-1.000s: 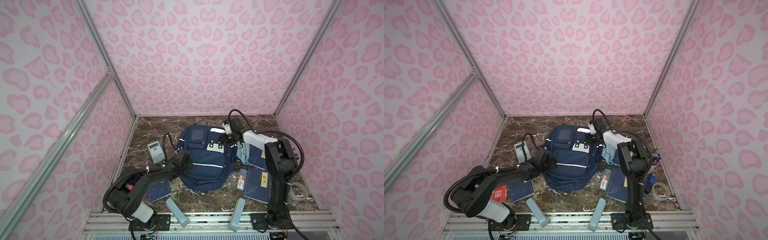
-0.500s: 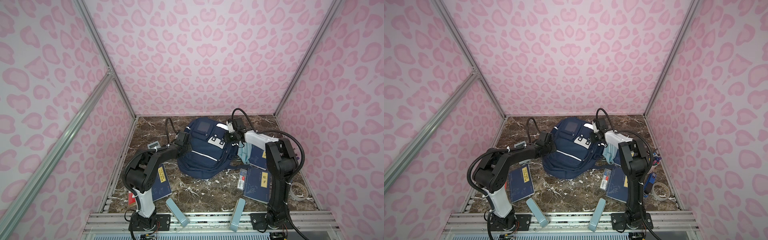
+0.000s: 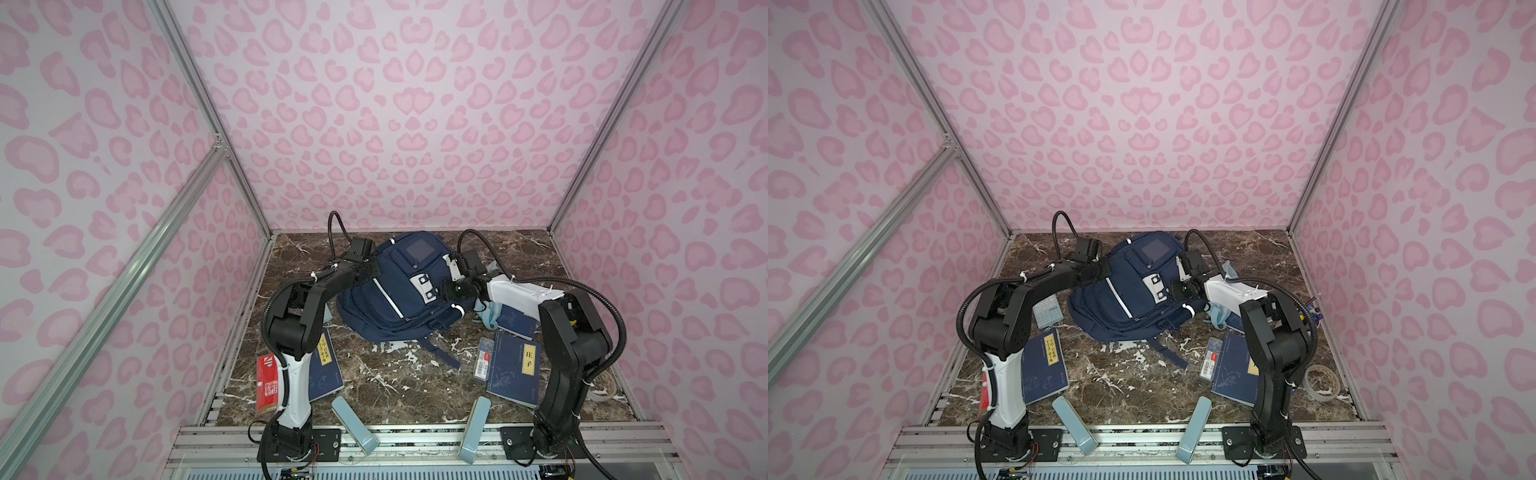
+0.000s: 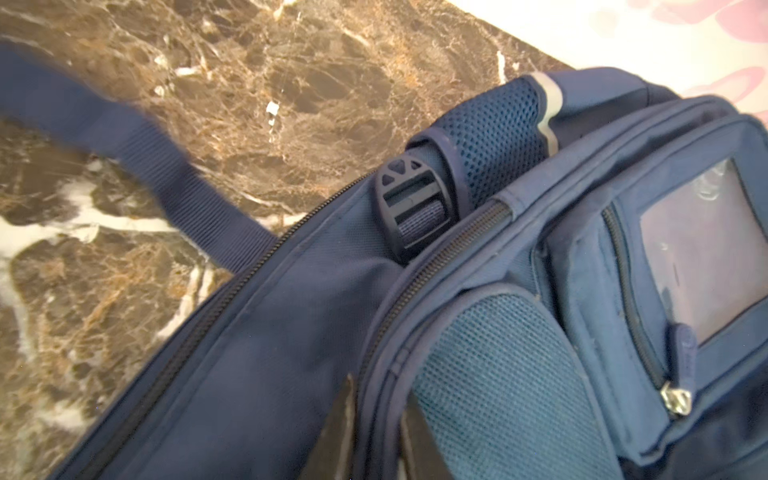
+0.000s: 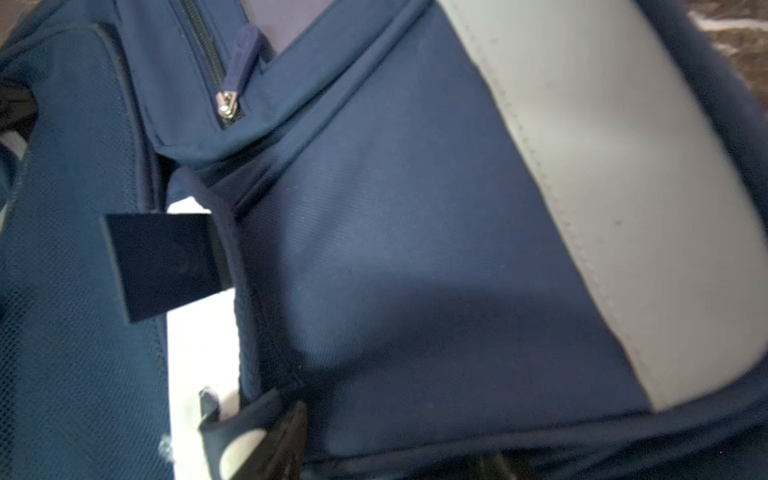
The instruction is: Pack the student bag
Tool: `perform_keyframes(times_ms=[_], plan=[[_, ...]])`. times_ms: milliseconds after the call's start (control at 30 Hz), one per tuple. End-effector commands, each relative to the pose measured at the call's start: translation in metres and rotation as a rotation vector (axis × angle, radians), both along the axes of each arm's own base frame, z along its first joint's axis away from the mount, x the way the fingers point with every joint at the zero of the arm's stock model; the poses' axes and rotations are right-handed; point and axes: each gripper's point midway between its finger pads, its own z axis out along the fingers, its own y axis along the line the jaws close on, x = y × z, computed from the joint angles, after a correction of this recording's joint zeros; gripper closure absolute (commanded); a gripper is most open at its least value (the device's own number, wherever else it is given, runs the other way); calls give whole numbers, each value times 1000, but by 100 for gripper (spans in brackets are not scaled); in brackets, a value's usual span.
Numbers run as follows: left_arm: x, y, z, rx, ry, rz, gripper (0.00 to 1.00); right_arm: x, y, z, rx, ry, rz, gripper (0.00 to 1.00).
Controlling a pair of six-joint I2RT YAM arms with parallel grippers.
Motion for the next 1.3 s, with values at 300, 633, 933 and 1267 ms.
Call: perform_keyframes(times_ms=[300,633,933,1267], plan=[[-65,23,131,-104,-263,18,22,-66,-13,37,-193,-41,223,28],[-213,-12,74,-258,-124,-112,33,-110,25,1,-374,-55,553,28],[-212,4,12,-308,-70,-23,48,-143,93,-40,-201,121,629,41],[-139,53,36,-156,-149,71,54,-143,95,-5,-318,0,698,35]])
